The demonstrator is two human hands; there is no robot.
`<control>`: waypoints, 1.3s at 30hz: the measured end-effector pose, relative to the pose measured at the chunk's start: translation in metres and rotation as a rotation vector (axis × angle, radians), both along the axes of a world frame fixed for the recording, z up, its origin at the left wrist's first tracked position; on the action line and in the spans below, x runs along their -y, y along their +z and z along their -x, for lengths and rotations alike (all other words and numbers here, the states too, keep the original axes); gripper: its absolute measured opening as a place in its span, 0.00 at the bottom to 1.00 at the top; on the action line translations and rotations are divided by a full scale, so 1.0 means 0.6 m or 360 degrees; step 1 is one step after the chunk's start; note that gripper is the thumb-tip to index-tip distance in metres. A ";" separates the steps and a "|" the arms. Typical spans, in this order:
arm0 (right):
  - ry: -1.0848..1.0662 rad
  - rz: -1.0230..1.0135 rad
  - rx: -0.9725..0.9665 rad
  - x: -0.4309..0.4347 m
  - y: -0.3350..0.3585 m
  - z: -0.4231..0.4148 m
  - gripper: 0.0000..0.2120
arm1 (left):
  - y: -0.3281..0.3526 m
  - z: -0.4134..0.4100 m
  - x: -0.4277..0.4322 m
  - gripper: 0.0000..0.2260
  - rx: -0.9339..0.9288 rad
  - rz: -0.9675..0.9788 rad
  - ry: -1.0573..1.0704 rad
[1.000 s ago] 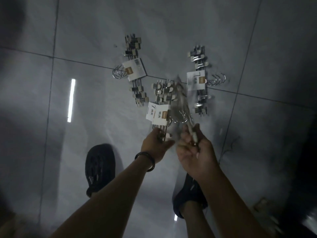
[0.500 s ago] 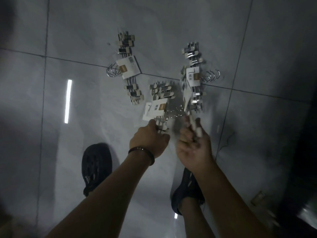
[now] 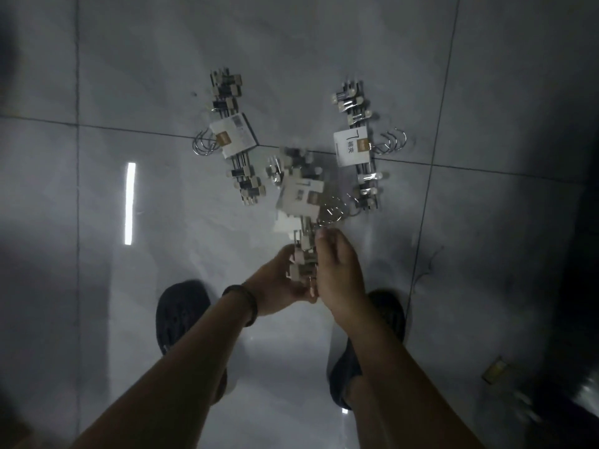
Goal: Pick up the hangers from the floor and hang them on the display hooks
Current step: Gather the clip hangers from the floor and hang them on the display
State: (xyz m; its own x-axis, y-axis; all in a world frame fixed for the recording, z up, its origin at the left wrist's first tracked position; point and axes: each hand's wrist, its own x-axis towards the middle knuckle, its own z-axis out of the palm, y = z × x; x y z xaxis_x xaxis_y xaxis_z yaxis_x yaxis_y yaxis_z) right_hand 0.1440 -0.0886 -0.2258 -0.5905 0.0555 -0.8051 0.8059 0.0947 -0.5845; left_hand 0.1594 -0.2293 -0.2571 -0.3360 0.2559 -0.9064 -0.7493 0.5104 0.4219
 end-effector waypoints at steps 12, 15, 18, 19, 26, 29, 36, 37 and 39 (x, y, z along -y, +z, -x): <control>0.1365 -0.0490 -0.0545 -0.016 -0.018 -0.032 0.10 | 0.009 0.110 -0.023 0.55 -0.0303 0.0351 0.0645; 0.0783 -0.0065 -0.0558 -0.019 -0.021 -0.040 0.11 | 0.007 0.118 -0.019 0.47 -0.0361 0.0457 0.0530; 0.0447 -0.0631 -0.0650 -0.037 -0.069 -0.047 0.17 | 0.008 0.110 -0.009 0.41 -0.0389 0.0454 0.0489; 0.0573 -0.0650 -0.0552 -0.034 -0.083 -0.046 0.27 | 0.009 0.107 -0.009 0.40 -0.0418 0.0430 0.0490; 0.0526 -0.0726 -0.0379 0.050 -0.132 -0.053 0.10 | 0.003 0.107 0.012 0.42 -0.0658 0.0385 0.0461; 0.0770 -0.0965 -0.0643 0.049 -0.122 -0.056 0.08 | 0.016 0.115 0.021 0.40 -0.0852 0.0559 0.0414; 0.0970 -0.0943 -0.0687 0.021 -0.067 -0.015 0.09 | 0.035 0.125 0.012 0.34 -0.0885 0.0646 0.0794; 0.1016 -0.0936 -0.0645 0.015 -0.059 -0.005 0.09 | 0.046 0.132 0.006 0.32 -0.0799 0.0605 0.0971; 0.1124 -0.1013 -0.0559 0.002 -0.046 0.011 0.10 | 0.063 0.143 -0.002 0.30 -0.0515 0.0486 0.1268</control>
